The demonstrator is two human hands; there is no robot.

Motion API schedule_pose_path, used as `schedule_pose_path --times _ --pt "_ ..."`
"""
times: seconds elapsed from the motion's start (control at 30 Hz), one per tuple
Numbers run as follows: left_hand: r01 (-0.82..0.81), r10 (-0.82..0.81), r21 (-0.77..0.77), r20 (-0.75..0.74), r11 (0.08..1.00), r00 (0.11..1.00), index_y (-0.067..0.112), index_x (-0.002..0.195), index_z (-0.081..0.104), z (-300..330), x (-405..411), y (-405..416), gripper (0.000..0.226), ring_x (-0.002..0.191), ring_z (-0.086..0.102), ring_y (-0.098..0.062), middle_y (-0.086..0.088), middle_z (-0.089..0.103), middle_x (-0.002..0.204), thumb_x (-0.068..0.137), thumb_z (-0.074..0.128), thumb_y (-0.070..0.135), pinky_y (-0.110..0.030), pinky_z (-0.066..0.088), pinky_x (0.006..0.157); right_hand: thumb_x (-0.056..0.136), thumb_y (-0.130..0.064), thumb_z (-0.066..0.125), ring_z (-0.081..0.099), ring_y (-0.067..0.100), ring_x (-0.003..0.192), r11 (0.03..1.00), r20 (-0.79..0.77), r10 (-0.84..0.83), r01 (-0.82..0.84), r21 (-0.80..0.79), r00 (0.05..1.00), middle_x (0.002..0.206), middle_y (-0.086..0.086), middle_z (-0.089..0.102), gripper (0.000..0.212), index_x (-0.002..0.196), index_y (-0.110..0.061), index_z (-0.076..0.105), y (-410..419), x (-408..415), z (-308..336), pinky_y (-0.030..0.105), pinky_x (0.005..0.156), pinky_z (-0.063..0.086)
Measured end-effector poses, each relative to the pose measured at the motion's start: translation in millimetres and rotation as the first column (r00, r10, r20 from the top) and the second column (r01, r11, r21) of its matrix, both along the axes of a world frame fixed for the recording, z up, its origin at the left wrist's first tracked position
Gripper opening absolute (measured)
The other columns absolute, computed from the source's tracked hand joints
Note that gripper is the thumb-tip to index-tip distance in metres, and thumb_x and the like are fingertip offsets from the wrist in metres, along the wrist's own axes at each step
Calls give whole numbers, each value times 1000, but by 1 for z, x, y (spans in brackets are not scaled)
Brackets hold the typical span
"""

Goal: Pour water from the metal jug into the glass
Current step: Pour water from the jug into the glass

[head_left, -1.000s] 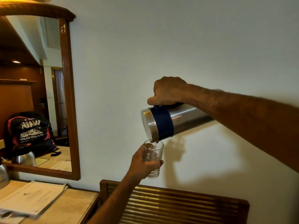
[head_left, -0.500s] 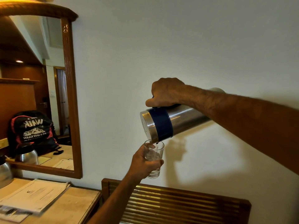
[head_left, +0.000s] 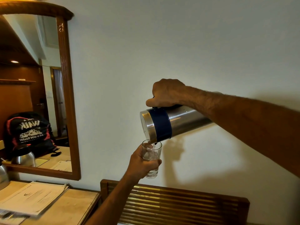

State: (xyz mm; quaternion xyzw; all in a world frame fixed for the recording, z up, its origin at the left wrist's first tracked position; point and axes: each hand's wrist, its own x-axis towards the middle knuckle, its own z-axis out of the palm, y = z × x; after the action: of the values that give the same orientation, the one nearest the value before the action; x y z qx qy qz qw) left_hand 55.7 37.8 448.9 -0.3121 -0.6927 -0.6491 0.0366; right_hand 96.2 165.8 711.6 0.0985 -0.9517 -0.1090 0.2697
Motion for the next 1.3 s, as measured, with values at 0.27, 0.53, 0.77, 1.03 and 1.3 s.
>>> schedule_pose_path --times 0.27,0.53,0.77,1.03,1.3 --pt "-5 6 -1 15 1000 1000 44 101 60 -2 -2 4 50 89 72 -22 6 71 98 60 85 31 -26 62 68 63 -58 52 45 16 44 1000 -20 -10 9 -9 1000 45 -5 48 42 47 -20 46 7 2 3 27 46 30" --pt "4 -4 8 25 1000 1000 35 108 59 0 -2 4 55 89 72 -23 -2 70 104 60 86 29 -27 62 67 64 -58 53 48 15 46 1000 -22 -16 17 13 1000 48 -4 51 40 49 -21 47 6 1 2 27 47 32" --pt "-8 8 8 28 1000 1000 36 106 59 -1 -3 2 57 89 71 -24 -1 70 100 56 85 35 -27 62 67 65 -58 52 46 16 46 1000 -12 -10 10 8 1000 47 -4 49 41 48 -21 45 2 0 3 27 47 30" --pt "-17 17 5 30 1000 999 33 111 59 1 -3 1 60 94 71 -25 -3 70 105 56 84 33 -37 64 77 63 -58 52 48 16 45 1000 -22 2 -2 3 1000 46 -5 50 40 48 -21 47 1 -5 0 28 47 32" --pt "-20 21 -8 28 1000 999 28 113 59 0 -5 2 59 95 70 -28 -6 70 106 59 85 29 -35 64 75 63 -58 53 44 15 43 1000 -32 4 -4 6 999 45 -6 46 41 47 -22 43 3 -5 1 27 46 30"
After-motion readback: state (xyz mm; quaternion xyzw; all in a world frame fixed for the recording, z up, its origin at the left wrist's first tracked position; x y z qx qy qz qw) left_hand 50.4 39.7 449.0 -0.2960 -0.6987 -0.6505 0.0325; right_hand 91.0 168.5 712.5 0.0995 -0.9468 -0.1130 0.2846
